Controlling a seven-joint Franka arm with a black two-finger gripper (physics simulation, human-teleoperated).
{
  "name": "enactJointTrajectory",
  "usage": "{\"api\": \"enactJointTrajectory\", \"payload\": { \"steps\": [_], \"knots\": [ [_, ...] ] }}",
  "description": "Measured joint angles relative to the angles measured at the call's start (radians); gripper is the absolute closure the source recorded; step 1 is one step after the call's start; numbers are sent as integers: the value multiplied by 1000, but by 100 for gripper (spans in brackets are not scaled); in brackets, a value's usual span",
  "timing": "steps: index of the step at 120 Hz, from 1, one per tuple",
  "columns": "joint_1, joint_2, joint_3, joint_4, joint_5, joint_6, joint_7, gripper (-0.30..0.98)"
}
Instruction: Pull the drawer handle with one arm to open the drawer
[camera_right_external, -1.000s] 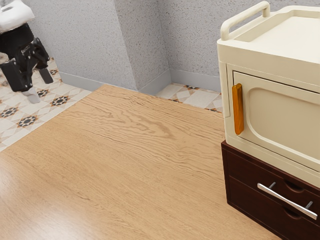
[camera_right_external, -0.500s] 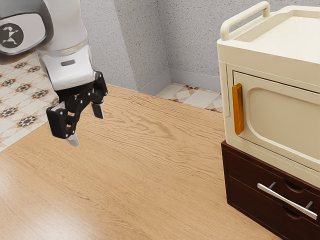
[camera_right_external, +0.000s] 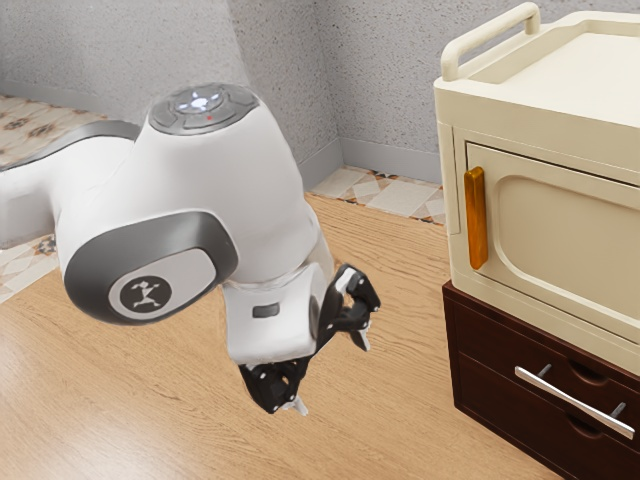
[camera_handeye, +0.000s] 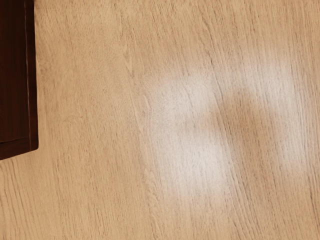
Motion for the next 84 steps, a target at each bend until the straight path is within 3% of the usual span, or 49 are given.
{"api": "enactJointTrajectory", "payload": {
  "steps": [29,57,84],
  "knots": [
    [-102,1,9,-21,30,165,8,0],
    [-194,18,2,-15,95,228,10,0],
    [-245,57,0,10,119,258,8,0]
  ]
}}
